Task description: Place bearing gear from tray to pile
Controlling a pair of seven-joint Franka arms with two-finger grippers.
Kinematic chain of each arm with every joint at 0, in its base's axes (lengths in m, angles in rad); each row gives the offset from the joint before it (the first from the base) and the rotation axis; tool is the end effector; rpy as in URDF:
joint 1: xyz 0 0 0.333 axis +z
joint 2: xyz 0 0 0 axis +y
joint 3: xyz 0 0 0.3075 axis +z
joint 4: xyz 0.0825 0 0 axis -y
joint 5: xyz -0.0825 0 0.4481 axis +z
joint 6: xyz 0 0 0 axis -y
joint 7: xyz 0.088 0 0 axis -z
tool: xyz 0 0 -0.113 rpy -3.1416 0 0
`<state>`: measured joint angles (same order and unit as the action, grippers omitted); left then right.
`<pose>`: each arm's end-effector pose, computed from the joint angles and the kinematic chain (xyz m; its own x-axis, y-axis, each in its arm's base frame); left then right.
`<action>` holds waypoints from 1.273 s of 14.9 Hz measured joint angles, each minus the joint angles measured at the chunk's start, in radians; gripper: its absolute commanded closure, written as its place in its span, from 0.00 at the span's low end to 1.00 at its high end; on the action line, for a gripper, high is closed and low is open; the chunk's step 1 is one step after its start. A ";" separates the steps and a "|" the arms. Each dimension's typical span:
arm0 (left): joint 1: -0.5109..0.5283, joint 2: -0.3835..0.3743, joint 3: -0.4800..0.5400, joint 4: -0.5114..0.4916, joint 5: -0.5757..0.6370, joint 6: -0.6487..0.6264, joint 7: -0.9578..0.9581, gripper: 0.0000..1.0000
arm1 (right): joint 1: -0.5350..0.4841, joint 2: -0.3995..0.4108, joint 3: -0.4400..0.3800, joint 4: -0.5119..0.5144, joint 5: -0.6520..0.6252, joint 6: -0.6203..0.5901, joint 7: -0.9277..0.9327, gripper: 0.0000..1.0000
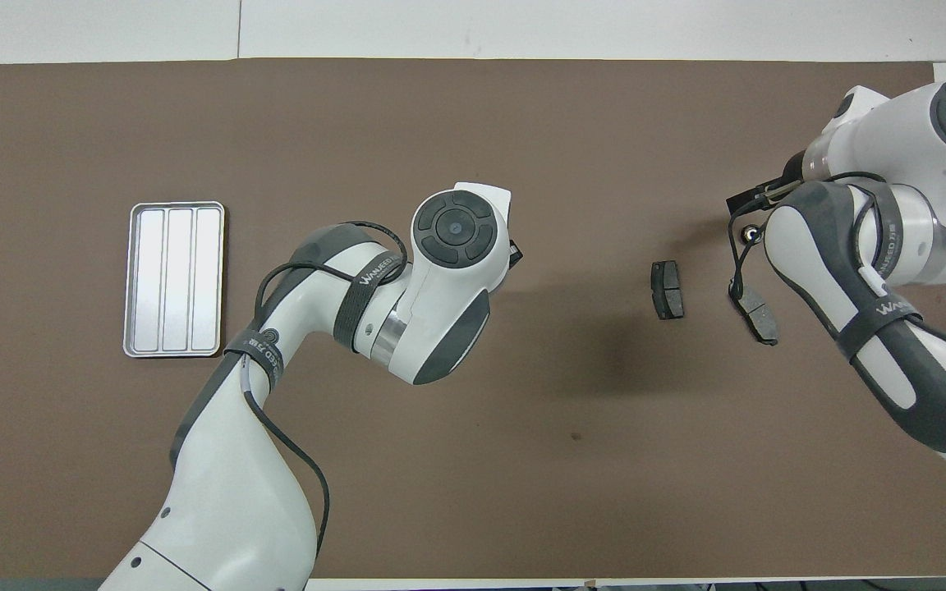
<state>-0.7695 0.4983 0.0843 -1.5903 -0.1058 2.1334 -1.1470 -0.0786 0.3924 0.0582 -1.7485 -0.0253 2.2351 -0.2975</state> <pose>0.5677 -0.4790 0.3058 0.8753 0.4828 -0.0283 0.4836 -0.8730 0.0631 0.7136 -0.0181 0.3094 0.9550 0.2824 0.0909 0.2811 -0.9593 0.0269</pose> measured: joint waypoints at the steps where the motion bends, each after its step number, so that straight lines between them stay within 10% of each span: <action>1: -0.003 0.012 -0.001 0.000 -0.001 0.001 -0.002 0.87 | 0.000 0.000 0.000 0.000 0.000 0.000 0.000 0.00; 19: -0.029 0.071 0.000 -0.013 -0.004 0.055 -0.042 0.79 | -0.001 0.027 0.000 -0.015 0.000 0.025 0.000 0.00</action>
<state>-0.7989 0.5695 0.0841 -1.6037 -0.1096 2.1882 -1.1886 -0.0792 0.4192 0.0581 -1.7635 -0.0253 2.2605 -0.2972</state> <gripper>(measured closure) 0.762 0.000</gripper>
